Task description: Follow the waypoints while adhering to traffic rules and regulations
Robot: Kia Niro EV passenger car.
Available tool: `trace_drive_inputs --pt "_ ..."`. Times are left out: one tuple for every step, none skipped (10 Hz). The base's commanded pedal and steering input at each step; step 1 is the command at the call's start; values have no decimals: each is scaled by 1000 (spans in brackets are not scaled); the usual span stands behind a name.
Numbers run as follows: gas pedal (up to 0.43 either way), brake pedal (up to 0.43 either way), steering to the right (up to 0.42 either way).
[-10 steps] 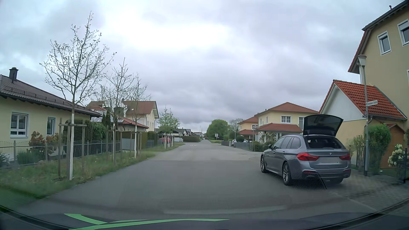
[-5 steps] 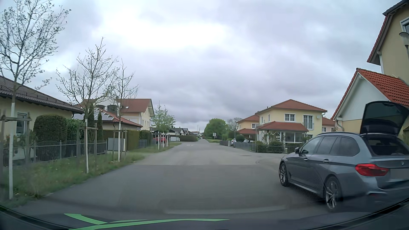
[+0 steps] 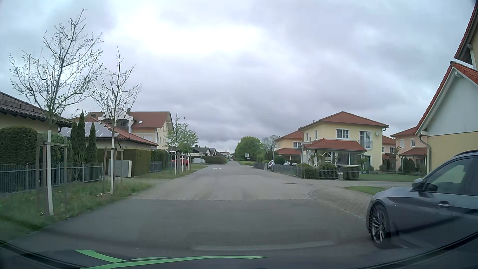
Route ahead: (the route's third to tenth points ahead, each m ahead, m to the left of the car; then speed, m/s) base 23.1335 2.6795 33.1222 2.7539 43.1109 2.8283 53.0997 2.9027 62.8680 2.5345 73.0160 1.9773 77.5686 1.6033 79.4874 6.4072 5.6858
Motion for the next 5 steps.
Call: trace_drive_inputs --pt "0 6 24" --pt "0 6 24" --pt "0 12 23" --pt "0 24 23" --pt "0 37 23"
